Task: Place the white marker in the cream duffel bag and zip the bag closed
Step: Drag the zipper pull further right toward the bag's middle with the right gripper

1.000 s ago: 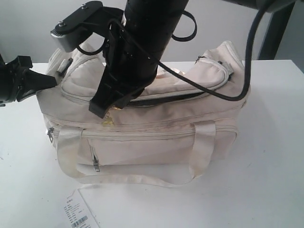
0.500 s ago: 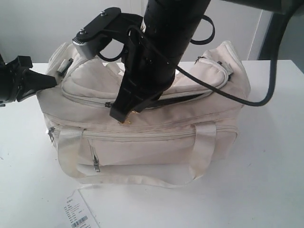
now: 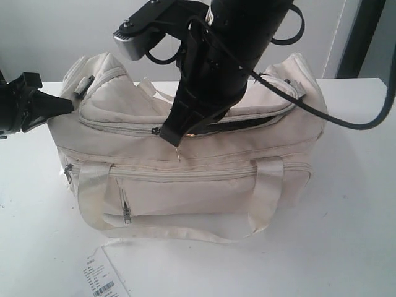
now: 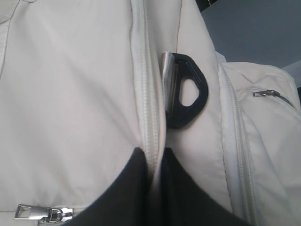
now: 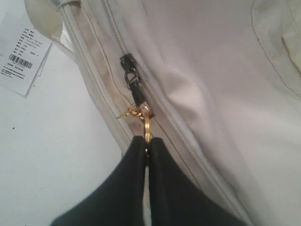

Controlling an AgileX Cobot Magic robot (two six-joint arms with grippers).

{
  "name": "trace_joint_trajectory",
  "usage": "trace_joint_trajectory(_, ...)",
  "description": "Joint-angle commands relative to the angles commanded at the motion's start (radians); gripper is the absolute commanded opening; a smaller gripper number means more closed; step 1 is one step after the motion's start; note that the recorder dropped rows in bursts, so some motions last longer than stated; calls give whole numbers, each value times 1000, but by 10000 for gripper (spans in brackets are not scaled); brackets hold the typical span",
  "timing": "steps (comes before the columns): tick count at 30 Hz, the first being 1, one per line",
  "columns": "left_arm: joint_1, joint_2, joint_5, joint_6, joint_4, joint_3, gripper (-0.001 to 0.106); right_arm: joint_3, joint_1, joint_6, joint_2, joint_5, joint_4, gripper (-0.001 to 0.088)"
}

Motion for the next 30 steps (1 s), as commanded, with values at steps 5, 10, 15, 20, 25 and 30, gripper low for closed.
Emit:
trace_joint_trajectory(5,0,0,0,0,0,0,0,0,-2,0,0,0,0,0)
trace_joint_trajectory(10,0,0,0,0,0,0,0,0,-1,0,-4,0,0,0)
trace_joint_trajectory(15,0,0,2,0,0,0,0,0,-13,0,-9,0,0,0)
trace_joint_trajectory(20,0,0,2,0,0,0,0,0,-32,0,-9,0,0,0)
trace_joint_trajectory(25,0,0,0,0,0,0,0,0,-39,2,-17,0,0,0)
trace_joint_trajectory(30,0,0,0,0,0,0,0,0,-42,2,-36,0,-6,0)
